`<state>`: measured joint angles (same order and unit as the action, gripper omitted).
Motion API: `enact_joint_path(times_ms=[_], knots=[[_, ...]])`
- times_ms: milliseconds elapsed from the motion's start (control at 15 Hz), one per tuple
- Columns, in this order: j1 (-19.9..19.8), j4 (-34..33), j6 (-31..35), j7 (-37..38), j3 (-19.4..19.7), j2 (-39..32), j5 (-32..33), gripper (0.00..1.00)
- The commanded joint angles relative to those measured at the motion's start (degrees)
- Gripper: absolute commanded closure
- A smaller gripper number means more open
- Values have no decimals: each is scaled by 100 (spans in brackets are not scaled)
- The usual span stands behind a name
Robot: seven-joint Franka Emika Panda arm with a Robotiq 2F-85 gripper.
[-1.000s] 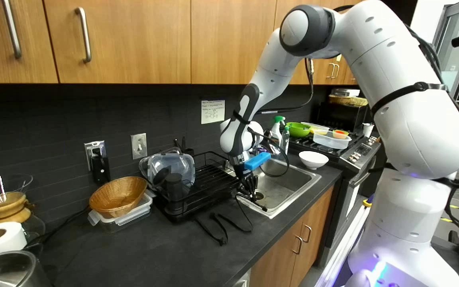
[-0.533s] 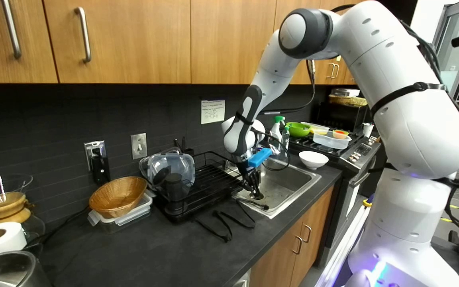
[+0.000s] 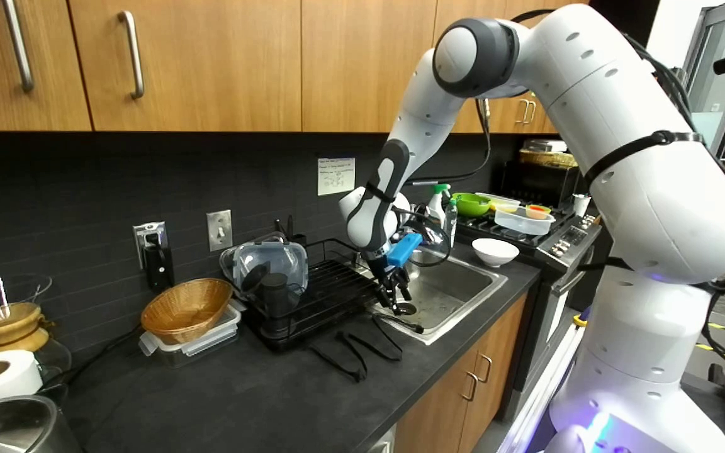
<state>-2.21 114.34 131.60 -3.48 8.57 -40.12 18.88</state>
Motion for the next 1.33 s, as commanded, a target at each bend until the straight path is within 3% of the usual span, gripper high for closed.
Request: enact_joint_path(times_ms=[0,133,733,800,1000,1067,1267], knots=[[16,-36,-42,18,-27,-21,17,25],[57,-56,-65,36,-31,-34,22,20],[51,-61,-70,41,-16,-35,24,20],[51,-61,-70,41,-16,-35,24,5],[-18,120,137,248,160,3,71,0],[7,-28,-22,99,14,-40,15,4],[-96,-23,-31,64,42,-54,-45,0]])
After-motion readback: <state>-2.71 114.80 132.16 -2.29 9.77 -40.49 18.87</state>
